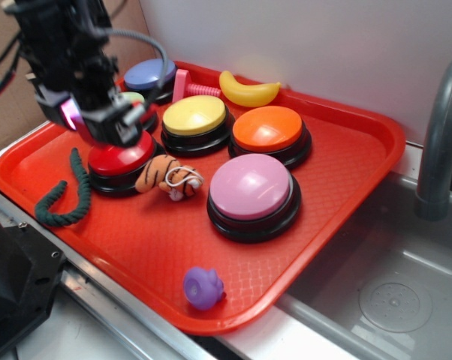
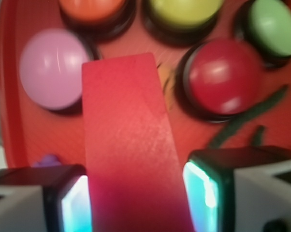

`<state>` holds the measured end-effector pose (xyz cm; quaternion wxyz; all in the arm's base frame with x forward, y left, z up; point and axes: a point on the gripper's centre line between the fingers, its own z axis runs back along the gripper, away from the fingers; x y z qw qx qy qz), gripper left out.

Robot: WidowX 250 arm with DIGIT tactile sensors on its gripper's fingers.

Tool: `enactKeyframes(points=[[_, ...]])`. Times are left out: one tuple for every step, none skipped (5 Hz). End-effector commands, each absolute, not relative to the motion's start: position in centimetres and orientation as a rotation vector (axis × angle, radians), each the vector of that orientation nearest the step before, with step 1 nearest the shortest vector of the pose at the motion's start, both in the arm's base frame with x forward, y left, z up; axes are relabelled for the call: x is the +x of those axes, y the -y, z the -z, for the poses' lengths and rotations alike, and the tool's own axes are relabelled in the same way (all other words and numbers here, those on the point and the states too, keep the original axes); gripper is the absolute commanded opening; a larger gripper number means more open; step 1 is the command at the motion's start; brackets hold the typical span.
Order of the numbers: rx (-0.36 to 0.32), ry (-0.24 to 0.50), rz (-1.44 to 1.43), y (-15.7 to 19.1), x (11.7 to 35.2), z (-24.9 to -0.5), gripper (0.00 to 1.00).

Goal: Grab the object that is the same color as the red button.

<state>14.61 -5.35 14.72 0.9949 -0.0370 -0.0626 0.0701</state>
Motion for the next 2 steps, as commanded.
enactKeyframes(points=[[-0.123,0.180,-0.147,4.97,14.09,-17.62,0.00],[-0.040,0.086,-0.199,4.51,14.07,-17.29,0.00]])
